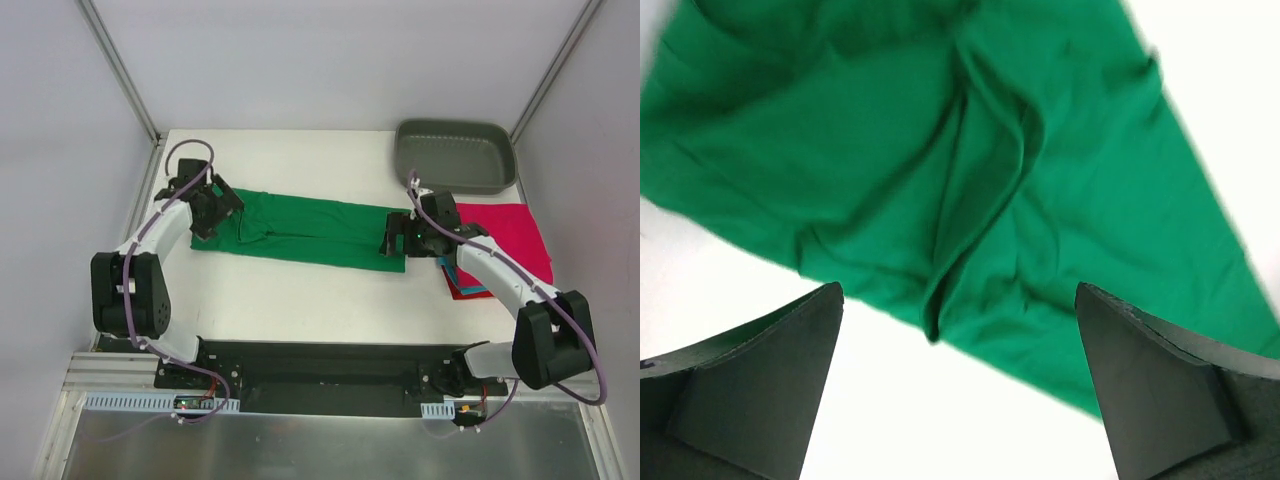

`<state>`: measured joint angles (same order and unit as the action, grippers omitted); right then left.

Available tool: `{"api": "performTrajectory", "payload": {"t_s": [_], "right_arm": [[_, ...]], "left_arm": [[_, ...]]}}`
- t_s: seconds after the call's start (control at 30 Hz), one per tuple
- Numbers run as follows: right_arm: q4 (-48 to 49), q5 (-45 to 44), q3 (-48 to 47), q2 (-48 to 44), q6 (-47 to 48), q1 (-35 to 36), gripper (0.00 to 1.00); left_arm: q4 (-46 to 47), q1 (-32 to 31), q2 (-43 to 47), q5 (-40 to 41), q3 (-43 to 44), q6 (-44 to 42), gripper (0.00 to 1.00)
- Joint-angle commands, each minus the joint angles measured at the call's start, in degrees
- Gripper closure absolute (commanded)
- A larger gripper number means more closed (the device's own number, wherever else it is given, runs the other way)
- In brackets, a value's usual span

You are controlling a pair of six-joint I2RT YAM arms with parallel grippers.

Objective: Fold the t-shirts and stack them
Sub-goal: Fold the other side of the tshirt into a rectangle

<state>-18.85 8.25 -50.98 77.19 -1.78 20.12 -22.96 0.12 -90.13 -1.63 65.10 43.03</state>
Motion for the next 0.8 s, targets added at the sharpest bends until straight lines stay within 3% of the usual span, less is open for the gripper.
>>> {"api": "performTrajectory", "payload": {"t_s": [0.0,0.13,0.27,0.37,0.47,0.63,0.77], "right_arm": [[1.2,6.1,2.9,-4.6,3.0,-0.1,0.04],[-1.0,4.5,4.7,-6.4,3.7,0.0,0.04],[-3.6,1.7,5.7,-7.9,5.0,-0.1,0.04],[-4.3,-0.9,6.3,-9.2,4.9,-0.1,0.04],[-5.1,-3.1,6.3,-10.0,5.0,-0.1,0.04],[-5.5,-4.7,6.6,-10.5,5.0,-0.2,0.04],[-5.8,-5.5,6.5,-10.0,4.9,-0.1,0.04]], "left_arm": [[-0.4,-4.6,3.7,-4.8,-5.7,-3.4,0.01],[-0.1,-6.5,2.9,-3.6,-6.4,-2.7,0.04],[-0.1,-6.5,0.3,-4.2,-5.3,-2.7,0.21],[-0.1,-6.5,-1.3,-4.4,-4.5,-2.7,0.39],[-0.2,-6.5,-2.4,-3.7,-4.4,-3.0,0.43],[-0.2,-6.6,-4.0,-5.0,-2.4,-3.2,0.76],[-0.2,-6.9,-5.1,-4.3,-0.8,-3.6,0.83]]}}
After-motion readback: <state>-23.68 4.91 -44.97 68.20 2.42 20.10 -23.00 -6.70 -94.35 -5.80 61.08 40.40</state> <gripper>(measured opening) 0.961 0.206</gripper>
